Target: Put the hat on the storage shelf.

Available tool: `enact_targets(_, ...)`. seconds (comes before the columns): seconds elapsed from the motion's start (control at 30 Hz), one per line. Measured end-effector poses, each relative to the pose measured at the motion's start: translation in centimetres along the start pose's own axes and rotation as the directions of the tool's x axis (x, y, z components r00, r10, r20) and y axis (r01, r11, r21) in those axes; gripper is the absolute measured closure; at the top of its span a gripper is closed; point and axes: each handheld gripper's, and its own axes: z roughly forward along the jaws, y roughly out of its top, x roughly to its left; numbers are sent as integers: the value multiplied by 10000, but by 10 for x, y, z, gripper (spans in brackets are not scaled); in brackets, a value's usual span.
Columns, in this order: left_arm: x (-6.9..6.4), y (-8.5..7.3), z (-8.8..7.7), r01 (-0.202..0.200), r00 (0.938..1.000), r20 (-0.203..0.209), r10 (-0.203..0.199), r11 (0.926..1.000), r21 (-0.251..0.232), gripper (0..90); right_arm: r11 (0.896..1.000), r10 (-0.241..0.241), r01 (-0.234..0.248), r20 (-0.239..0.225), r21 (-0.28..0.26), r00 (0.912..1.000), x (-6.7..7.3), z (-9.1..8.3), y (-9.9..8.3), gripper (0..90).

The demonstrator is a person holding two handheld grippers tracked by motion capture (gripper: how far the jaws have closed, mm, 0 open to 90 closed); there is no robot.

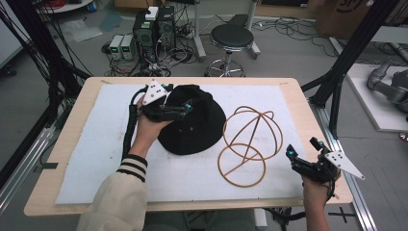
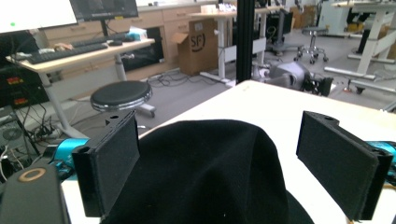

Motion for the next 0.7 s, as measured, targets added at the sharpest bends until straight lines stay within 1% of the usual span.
enact_targets(0.07, -1, -1, 6, -32, 10000, 72, 31, 9999, 107, 135, 10000, 13, -13, 7, -8, 10000, 0, 0, 0, 34)
enact_targets(0.17, -3, -3, 16, -189, 9995, 242, 178, 9989, 431, 135, 10000, 57, -57, -7, 10, 10000, 0, 0, 0, 34)
enact_targets(0.27, -3, -7, 23, -249, 9993, 279, 231, 9976, 651, 135, 10000, 57, -57, 6, 25, 10000, 0, 0, 0, 34)
enact_targets(0.33, -4, -10, 27, -296, 9992, 298, 271, 9957, 881, 136, 10000, 48, -48, 17, 24, 10000, 0, 0, -1, 34)
enact_targets(0.43, -6, -12, 30, -390, 9987, 350, 357, 9946, 962, 146, 10000, 70, -70, 48, 13, 10000, -1, 0, -1, 34)
enact_targets(0.5, -7, -13, 31, -507, 9982, 363, 472, 9935, 1022, 171, 10000, 70, -70, 61, 20, 10000, -1, 0, -1, 34)
enact_targets(0.53, -7, -13, 32, -484, 9984, 358, 448, 9933, 1053, 174, 10000, 75, -75, 42, 20, 10000, -2, 0, -1, 34)
enact_targets(0.63, -7, -17, 36, -493, 9984, 331, 449, 9881, 1458, 226, 10000, 82, -82, 46, 42, 10000, -1, -1, -1, 34)
enact_targets(0.7, -6, -20, 38, -385, 9990, 292, 343, 9864, 1599, 233, 10000, 86, -86, 22, 47, 10000, -1, -1, -1, 34)
